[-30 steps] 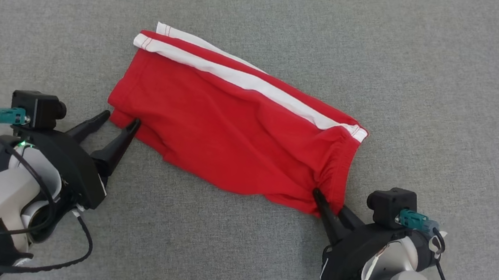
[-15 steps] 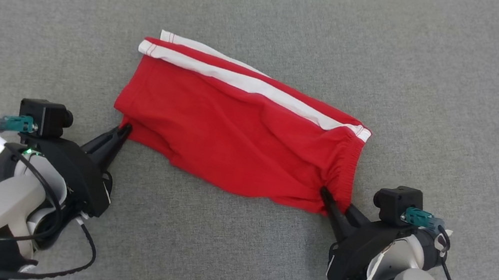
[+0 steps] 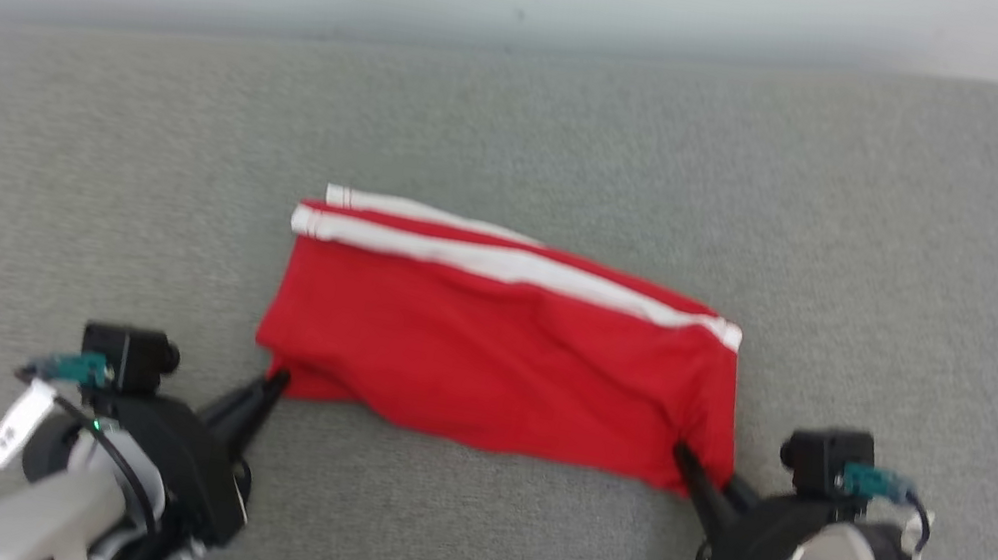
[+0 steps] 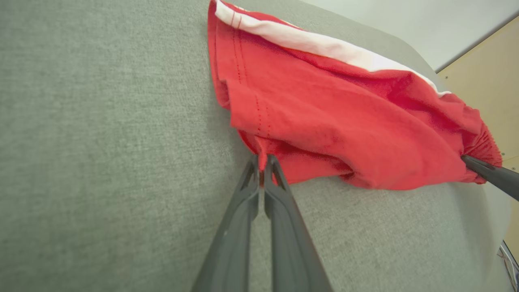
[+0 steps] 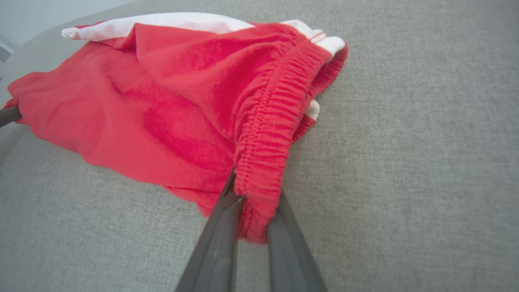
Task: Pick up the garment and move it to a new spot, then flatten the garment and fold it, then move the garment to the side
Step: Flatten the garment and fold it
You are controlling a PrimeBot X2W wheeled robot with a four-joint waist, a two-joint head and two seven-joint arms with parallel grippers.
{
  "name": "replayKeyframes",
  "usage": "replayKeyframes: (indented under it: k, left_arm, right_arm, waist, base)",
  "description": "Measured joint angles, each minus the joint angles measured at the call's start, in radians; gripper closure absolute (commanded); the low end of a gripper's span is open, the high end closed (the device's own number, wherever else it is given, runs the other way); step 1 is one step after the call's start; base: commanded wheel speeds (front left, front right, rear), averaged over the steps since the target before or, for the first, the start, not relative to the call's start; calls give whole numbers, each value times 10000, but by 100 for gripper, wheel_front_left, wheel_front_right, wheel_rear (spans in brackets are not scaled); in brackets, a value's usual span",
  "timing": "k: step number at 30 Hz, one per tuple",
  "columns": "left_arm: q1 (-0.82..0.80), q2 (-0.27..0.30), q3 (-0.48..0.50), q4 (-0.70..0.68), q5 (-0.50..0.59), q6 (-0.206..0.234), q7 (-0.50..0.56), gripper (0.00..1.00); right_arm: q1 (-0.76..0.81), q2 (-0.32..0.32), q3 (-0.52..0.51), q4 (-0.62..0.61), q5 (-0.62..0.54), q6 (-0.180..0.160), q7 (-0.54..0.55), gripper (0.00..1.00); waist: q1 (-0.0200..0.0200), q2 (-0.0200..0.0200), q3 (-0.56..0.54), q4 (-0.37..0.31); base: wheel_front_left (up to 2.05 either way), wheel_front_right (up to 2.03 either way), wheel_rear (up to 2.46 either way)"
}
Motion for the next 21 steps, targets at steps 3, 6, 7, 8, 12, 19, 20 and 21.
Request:
replayKeyframes:
  k: [3,6,7,8,12,19,20,21]
  left_arm:
    - [428,-169,-2,10,-23,0,-2,100]
    - [897,-280,-12,38,-77,0,-2,100]
    - [1046,-297,-10,67,-84,0,-2,100]
    - [1187,-318,-6,127,-86,0,-2,100]
    - [1708,-416,52,251,-153,0,-4,100]
    - [2245,-527,372,291,-171,0,-4,100]
    - [2315,-548,374,290,-171,2,-4,100]
    - [2383,-573,403,274,-169,8,-4,100]
  right_arm:
    - [372,-35,8,236,151,77,71,100]
    - [630,-71,13,435,259,163,81,100]
    - [708,-82,13,491,267,163,81,100]
    - [796,-90,17,535,307,176,81,100]
    - [1180,-102,29,669,493,253,77,100]
    - [1616,-155,44,792,616,339,65,100]
    - [1667,-184,46,819,629,341,65,100]
    - [1718,-221,46,826,677,353,73,100]
  waist:
    - [0,-1,-322,190]
    - [0,0,-647,395]
    - [0,0,-758,462]
    - [0,-1,-869,528]
    - [-1,-1,-1325,791]
    - [-1,-1,-2006,1208]
    - [-1,-1,-2079,1273]
    - [-1,-1,-2142,1338]
  base:
    - [0,0,0]
    - [0,0,0]
    - [0,0,0]
    - [0,0,0]
    - [0,0,0]
    - [0,0,0]
    - [0,0,0]
    - [0,0,0]
